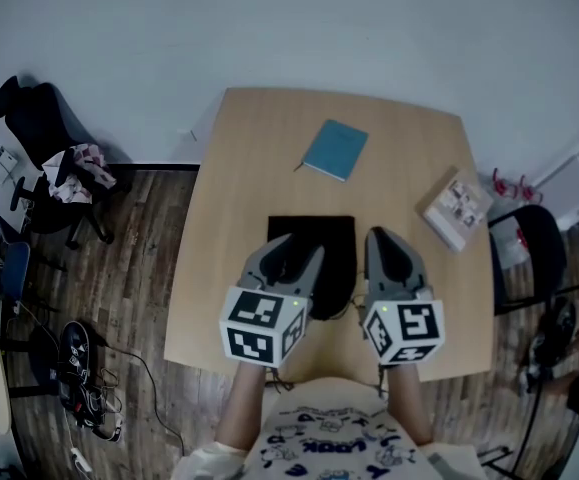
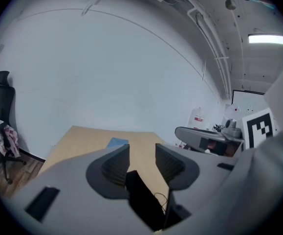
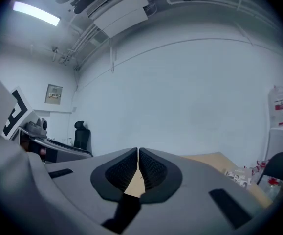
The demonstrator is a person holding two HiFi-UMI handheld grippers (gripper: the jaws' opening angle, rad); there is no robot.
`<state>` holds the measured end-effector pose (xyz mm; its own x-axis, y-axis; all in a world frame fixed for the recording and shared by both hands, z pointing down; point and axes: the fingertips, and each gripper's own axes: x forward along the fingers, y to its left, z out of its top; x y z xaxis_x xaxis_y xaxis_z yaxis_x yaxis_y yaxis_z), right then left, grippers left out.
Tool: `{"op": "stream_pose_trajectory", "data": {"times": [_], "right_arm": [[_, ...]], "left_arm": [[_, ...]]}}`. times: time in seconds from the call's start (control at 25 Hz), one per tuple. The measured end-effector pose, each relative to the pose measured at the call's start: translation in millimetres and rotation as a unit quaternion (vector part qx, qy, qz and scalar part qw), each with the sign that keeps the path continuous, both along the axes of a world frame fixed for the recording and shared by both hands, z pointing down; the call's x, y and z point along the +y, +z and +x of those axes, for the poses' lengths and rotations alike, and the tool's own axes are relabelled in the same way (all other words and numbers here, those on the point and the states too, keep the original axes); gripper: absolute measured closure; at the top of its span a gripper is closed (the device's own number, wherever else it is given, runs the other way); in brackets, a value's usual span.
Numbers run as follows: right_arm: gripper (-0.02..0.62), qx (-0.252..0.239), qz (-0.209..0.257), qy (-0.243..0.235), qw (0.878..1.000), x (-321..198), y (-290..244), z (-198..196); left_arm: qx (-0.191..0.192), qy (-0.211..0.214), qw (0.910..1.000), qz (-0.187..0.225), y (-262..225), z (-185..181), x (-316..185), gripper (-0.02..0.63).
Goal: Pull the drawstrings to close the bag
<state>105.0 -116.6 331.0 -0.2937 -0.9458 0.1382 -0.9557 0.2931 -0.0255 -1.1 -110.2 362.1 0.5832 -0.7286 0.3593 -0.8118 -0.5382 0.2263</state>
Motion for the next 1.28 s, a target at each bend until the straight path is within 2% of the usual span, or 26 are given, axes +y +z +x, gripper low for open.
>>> {"op": "stream_pose_trajectory", "data": {"times": [0.08, 0.16, 0.2, 0.32, 0.92, 1.28], "right_arm": [[0.586, 0.002, 0.013, 0.005, 1.000, 2, -6, -1], [0.586, 0.004, 0.020, 0.008, 1.000, 3, -10, -1], [0.586, 0.005, 0.022, 0.009, 1.000, 3, -10, 0], [0.588, 0.002, 0.024, 0.016, 1.000, 5, -10, 2], [0.592, -0.003, 0.025, 0.035, 0.999, 6, -9, 7], [0.592, 0.001, 0.020, 0.041, 0.999, 1, -5, 15]], "left_arm": [[0.009, -0.015, 0.9997, 0.019, -8, -4, 0, 0.470], [0.007, -0.037, 0.9982, 0.047, -17, -11, -1, 0.556], [0.002, -0.047, 0.9970, 0.062, -21, -14, -2, 0.579], [-0.013, -0.070, 0.9928, 0.096, -29, -21, -2, 0.601], [-0.020, -0.093, 0.9891, 0.112, -34, -29, -5, 0.603], [-0.038, -0.098, 0.9876, 0.116, -32, -30, -12, 0.603]]}}
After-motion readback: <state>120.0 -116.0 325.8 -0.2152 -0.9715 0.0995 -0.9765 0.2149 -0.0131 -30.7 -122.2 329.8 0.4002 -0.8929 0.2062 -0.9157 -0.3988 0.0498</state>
